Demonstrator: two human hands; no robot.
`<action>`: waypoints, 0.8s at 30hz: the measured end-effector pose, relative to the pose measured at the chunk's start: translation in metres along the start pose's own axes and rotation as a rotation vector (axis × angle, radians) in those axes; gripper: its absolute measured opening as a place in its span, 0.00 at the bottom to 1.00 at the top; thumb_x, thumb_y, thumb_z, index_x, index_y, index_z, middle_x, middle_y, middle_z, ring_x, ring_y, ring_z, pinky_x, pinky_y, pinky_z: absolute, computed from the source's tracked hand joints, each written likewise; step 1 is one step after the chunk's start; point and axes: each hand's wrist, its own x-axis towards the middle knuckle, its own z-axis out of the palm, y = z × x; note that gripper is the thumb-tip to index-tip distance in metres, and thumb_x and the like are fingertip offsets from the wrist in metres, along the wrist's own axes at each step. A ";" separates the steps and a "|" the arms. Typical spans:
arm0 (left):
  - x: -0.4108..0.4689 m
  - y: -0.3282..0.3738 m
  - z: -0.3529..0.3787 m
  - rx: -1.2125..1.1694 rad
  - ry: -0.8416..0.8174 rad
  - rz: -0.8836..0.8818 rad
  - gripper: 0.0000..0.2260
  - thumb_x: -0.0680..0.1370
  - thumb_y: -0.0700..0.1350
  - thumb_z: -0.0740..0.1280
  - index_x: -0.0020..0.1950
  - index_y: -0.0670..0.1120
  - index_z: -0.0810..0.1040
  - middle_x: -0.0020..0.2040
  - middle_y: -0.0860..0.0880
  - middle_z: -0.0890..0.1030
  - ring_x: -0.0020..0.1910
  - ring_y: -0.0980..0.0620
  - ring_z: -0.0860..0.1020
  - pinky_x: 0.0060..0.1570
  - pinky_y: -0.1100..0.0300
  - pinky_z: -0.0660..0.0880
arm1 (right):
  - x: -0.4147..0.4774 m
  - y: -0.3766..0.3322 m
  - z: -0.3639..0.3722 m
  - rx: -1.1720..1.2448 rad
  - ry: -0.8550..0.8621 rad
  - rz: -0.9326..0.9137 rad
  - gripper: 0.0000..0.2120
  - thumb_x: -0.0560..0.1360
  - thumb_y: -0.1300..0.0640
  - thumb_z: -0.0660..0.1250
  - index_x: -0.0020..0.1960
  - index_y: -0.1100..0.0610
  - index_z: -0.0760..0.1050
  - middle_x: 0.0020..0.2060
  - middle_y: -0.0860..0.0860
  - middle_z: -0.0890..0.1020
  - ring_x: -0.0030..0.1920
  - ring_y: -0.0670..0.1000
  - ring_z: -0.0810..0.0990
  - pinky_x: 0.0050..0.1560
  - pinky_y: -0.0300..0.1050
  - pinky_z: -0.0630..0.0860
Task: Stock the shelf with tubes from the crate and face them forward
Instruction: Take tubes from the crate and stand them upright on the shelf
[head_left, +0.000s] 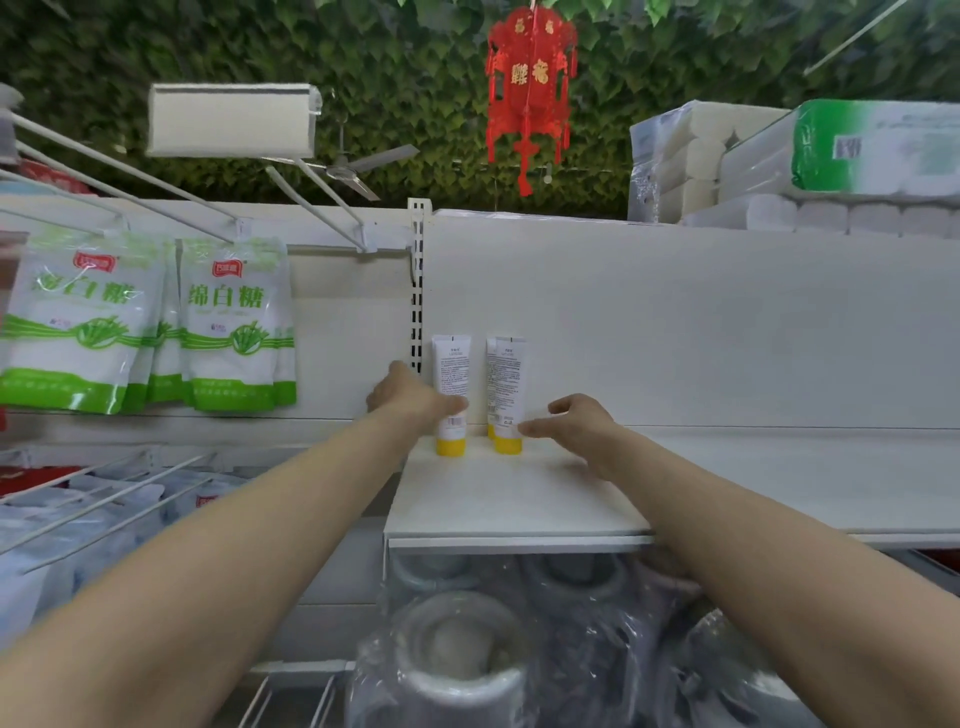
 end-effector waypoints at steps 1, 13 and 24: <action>-0.006 0.009 -0.004 0.013 0.027 0.004 0.40 0.64 0.56 0.80 0.68 0.42 0.67 0.65 0.43 0.75 0.64 0.41 0.73 0.62 0.47 0.72 | -0.004 0.000 -0.012 0.000 0.000 -0.007 0.34 0.67 0.49 0.80 0.67 0.58 0.70 0.62 0.55 0.75 0.60 0.54 0.74 0.60 0.49 0.72; -0.178 0.155 0.097 -0.106 -0.048 0.151 0.39 0.69 0.50 0.78 0.73 0.41 0.62 0.70 0.41 0.66 0.67 0.40 0.68 0.66 0.44 0.69 | -0.129 0.061 -0.253 -0.218 0.167 -0.072 0.28 0.68 0.53 0.79 0.65 0.50 0.71 0.60 0.55 0.74 0.59 0.55 0.75 0.58 0.50 0.75; -0.411 0.279 0.301 -0.161 -0.431 0.446 0.30 0.70 0.49 0.78 0.68 0.49 0.68 0.65 0.44 0.69 0.56 0.46 0.74 0.56 0.56 0.73 | -0.297 0.206 -0.489 -0.708 0.357 0.063 0.29 0.68 0.52 0.77 0.66 0.50 0.71 0.58 0.53 0.79 0.55 0.55 0.78 0.53 0.47 0.76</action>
